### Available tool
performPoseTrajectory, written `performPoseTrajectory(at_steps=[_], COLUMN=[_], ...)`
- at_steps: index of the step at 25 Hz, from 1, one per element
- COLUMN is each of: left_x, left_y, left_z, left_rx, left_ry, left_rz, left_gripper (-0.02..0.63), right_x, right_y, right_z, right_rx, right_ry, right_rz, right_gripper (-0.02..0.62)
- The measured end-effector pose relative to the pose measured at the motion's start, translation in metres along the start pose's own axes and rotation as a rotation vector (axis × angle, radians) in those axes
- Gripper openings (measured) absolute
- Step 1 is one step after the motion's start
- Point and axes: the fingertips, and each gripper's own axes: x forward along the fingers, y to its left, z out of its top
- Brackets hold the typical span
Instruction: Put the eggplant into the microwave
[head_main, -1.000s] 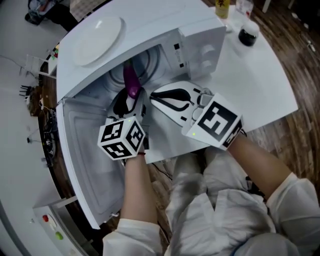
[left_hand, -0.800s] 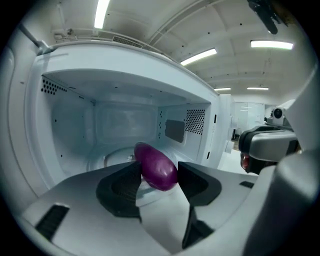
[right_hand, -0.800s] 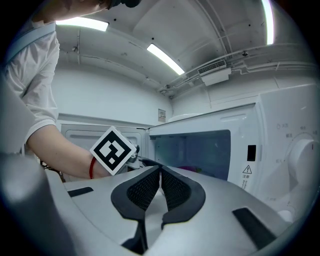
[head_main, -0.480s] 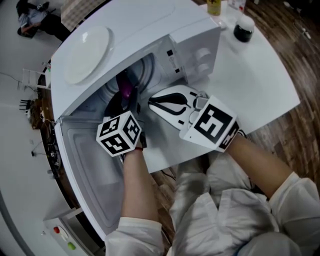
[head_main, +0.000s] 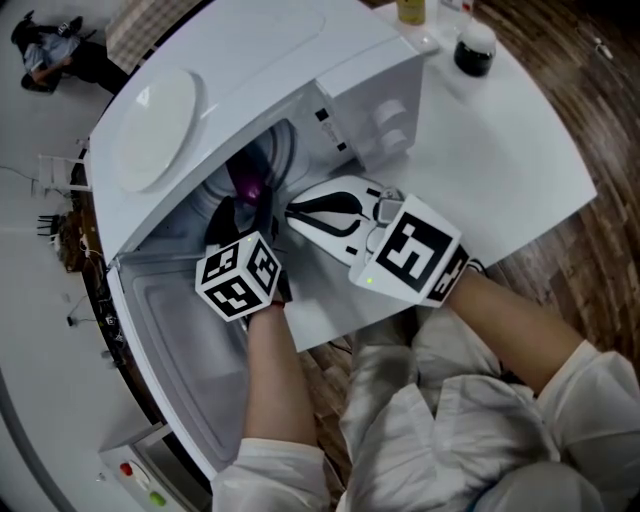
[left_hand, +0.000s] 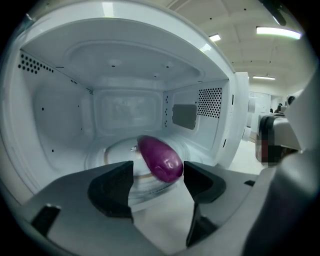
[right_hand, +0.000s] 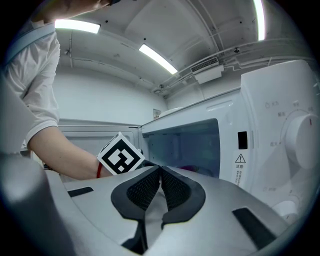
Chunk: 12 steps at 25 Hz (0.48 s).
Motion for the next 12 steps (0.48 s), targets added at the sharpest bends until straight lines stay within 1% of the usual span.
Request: performPoseTrajectory(at_steps=[6, 12], left_x=[-0.007, -0.023], left_y=[-0.005, -0.013], left_z=[-0.001, 0.011], left_rx=[0.004, -0.013], left_ry=[0.018, 0.019], left_rz=[-0.002, -0.006], left_gripper=[0.316, 0.318], right_x=[-0.007, -0.015], right_y=[0.002, 0.005], right_z=[0.002, 0.014], right_rx=[0.011, 0.032], right_ry=[0.019, 0.043], right_rz=[-0.001, 0.004], right_gripper=[0.035, 0.035])
